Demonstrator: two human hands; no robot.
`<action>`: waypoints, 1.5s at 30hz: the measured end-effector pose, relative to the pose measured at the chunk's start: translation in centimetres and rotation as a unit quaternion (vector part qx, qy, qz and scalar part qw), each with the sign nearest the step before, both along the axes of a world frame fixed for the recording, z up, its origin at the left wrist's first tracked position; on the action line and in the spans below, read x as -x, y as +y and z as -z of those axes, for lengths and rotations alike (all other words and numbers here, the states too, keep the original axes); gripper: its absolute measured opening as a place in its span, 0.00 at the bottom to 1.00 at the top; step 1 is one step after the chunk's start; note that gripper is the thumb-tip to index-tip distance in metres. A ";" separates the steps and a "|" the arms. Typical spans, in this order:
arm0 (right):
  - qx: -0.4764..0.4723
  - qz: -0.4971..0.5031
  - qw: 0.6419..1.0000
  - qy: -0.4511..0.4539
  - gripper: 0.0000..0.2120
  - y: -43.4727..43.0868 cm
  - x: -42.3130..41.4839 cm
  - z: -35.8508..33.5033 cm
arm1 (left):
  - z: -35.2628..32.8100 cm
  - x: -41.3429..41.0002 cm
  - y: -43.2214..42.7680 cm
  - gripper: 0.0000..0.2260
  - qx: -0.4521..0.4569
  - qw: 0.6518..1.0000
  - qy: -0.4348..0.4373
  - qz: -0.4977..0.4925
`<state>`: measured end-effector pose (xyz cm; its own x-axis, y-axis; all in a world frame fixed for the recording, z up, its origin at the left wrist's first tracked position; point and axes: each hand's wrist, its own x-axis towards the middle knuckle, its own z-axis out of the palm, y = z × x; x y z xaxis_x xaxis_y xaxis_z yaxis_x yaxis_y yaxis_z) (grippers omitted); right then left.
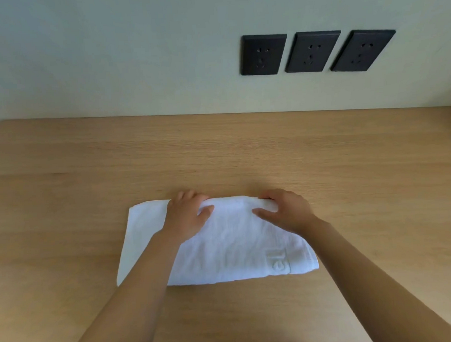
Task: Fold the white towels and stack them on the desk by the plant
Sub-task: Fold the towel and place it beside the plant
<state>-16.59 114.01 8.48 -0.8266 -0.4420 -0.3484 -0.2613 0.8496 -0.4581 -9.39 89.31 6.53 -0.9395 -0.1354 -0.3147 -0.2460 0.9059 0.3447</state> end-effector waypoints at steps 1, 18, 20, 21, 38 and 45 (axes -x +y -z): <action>-0.006 0.004 1.000 0.021 0.17 0.0 0.0 0.1 | 0.3 -0.1 0.1 0.16 -0.005 1.000 0.014 -0.010; -0.168 0.060 0.960 0.214 0.18 -2.0 -1.8 1.9 | 1.2 -2.4 3.6 0.12 0.046 0.965 0.253 -0.059; -0.124 0.074 0.954 0.262 0.18 -2.5 -2.8 2.2 | 1.9 -4.4 4.8 0.18 0.033 0.974 0.222 -0.002; -0.104 0.077 0.950 0.285 0.19 -2.9 -3.4 2.3 | 2.6 -5.2 5.3 0.20 0.048 0.980 0.193 0.026; 0.018 0.010 0.991 0.134 0.29 -6.5 -10.2 4.8 | 4.2 -5.3 5.2 0.23 0.094 0.983 0.155 0.040; -0.061 0.071 0.985 0.148 0.29 -2.1 -8.4 5.1 | 4.3 -5.3 5.4 0.24 0.088 0.982 0.162 0.034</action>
<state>-8.21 111.96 3.36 -0.9505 -0.2839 -0.1262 -0.2420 0.9312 -0.2727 -4.10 94.67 2.23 -0.9953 -0.0937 0.0254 -0.0854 0.9691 0.2313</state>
